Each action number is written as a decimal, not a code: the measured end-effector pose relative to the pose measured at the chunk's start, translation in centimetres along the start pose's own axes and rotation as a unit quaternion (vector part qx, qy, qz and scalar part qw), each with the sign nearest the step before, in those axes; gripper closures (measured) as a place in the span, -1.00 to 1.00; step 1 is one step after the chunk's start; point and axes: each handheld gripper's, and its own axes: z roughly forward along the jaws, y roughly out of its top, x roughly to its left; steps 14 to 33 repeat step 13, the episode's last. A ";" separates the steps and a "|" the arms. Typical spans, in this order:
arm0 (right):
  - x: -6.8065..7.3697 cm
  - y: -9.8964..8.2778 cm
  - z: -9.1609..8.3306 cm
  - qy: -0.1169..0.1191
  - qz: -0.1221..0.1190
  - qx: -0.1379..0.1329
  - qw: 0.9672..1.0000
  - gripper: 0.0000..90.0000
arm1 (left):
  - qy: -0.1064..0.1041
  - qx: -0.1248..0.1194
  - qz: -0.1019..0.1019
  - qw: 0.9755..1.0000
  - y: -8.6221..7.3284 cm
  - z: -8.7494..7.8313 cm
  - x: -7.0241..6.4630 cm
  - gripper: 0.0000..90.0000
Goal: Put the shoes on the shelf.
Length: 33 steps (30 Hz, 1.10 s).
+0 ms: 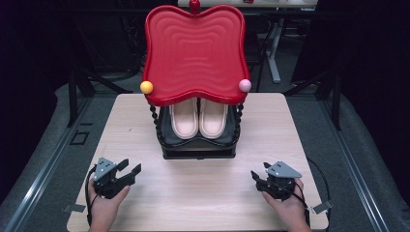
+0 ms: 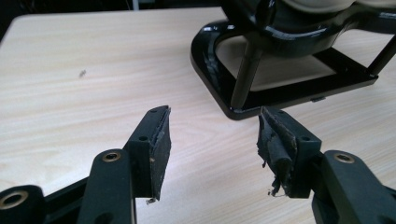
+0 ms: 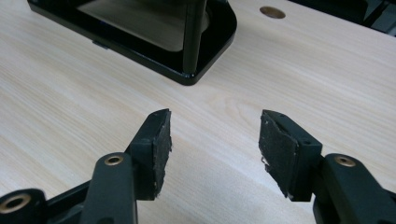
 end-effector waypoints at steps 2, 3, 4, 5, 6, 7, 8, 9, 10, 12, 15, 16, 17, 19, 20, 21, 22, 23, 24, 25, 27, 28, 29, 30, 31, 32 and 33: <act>-0.1 -0.2 0.2 0.002 0.002 0.001 1.000 -0.04 | 0.002 0.008 0.001 1.000 -0.2 0.3 0.1 -0.01; -0.1 -0.3 0.3 0.003 0.004 0.003 1.000 -0.04 | 0.003 0.009 0.002 1.000 -0.3 0.4 0.2 -0.01; -0.1 -0.4 0.4 0.002 0.006 0.003 1.000 -0.04 | 0.004 0.013 0.003 1.000 -0.4 0.5 0.2 -0.01; -0.2 -0.5 0.4 0.001 0.007 0.004 1.000 -0.04 | 0.002 0.012 0.002 1.000 -0.5 0.6 0.3 -0.01; -0.2 -0.5 0.5 0.002 0.009 0.005 1.000 -0.04 | 0.003 0.014 -0.001 1.000 -0.5 0.6 0.3 -0.01; -0.3 -0.7 0.6 0.002 0.010 0.004 1.000 -0.04 | 0.003 0.015 -0.003 1.000 -0.6 0.7 0.3 -0.01; -0.4 -0.8 0.7 0.001 0.011 0.008 1.000 -0.04 | 0.002 0.016 -0.002 1.000 -0.6 0.7 0.4 -0.01; -0.5 -0.9 0.7 0.002 0.013 0.010 1.000 -0.04 | 0.002 0.015 -0.003 1.000 -0.6 0.7 0.4 -0.01; -0.6 -0.9 0.8 0.003 0.013 0.016 1.000 -0.04 | 0.002 0.014 -0.003 1.000 -0.6 0.7 0.4 -0.02; -0.7 -1.1 0.9 0.002 0.019 0.015 1.000 -0.04 | 0.002 0.012 -0.002 1.000 -0.6 0.8 0.4 -0.03; -0.7 -1.1 0.9 0.001 0.020 0.016 1.000 -0.04 | 0.003 0.012 -0.002 1.000 -0.6 0.8 0.5 -0.04; -0.7 -1.1 0.9 0.001 0.020 0.016 1.000 -0.04 | 0.003 0.012 -0.002 1.000 -0.6 0.8 0.5 -0.04; -0.7 -1.1 0.9 0.001 0.020 0.016 1.000 -0.04 | 0.003 0.012 -0.002 1.000 -0.6 0.8 0.5 -0.04; -0.7 -1.1 0.9 0.001 0.020 0.016 1.000 -0.04 | 0.003 0.012 -0.002 1.000 -0.6 0.8 0.5 -0.04; -0.7 -1.1 0.9 0.001 0.020 0.016 1.000 -0.04 | 0.003 0.012 -0.002 1.000 -0.6 0.8 0.5 -0.04; -0.7 -1.1 0.9 0.001 0.020 0.016 1.000 -0.04 | 0.003 0.012 -0.002 1.000 -0.6 0.8 0.5 -0.04; -0.7 -1.1 0.9 0.001 0.020 0.016 1.000 -0.04 | 0.003 0.012 -0.002 1.000 -0.6 0.8 0.5 -0.04; -0.7 -1.1 0.9 0.001 0.020 0.016 1.000 -0.04 | 0.003 0.012 -0.002 1.000 -0.6 0.8 0.5 -0.04; -0.7 -1.1 0.9 0.001 0.020 0.016 1.000 -0.04 | 0.003 0.012 -0.002 1.000 -0.6 0.8 0.5 -0.04; -0.7 -1.1 0.9 0.001 0.020 0.016 1.000 -0.04 | 0.003 0.012 -0.002 1.000 -0.6 0.8 0.5 -0.04; -0.7 -1.1 0.9 0.001 0.020 0.016 1.000 -0.04 | 0.003 0.012 -0.002 1.000 -0.6 0.8 0.5 -0.04; -0.7 -1.1 0.9 0.001 0.020 0.016 1.000 -0.04 | 0.003 0.012 -0.002 1.000 -0.6 0.8 0.5 -0.04; -0.7 -1.1 0.9 0.001 0.020 0.016 1.000 -0.04 | 0.003 0.012 -0.002 1.000 -0.6 0.8 0.5 -0.04; -0.7 -1.1 0.9 0.001 0.020 0.016 1.000 -0.04 | 0.003 0.012 -0.002 1.000 -0.6 0.8 0.5 -0.04; -0.7 -1.1 0.9 0.001 0.020 0.016 1.000 -0.04 | 0.003 0.012 -0.002 1.000 -0.6 0.8 0.5 -0.04; -0.7 -1.1 0.9 0.001 0.020 0.016 1.000 -0.04 | 0.003 0.012 -0.002 1.000 -0.6 0.8 0.5 -0.04; -0.7 -1.1 0.9 0.001 0.020 0.016 1.000 -0.04 | 0.003 0.012 -0.002 1.000 -0.6 0.8 0.5 -0.04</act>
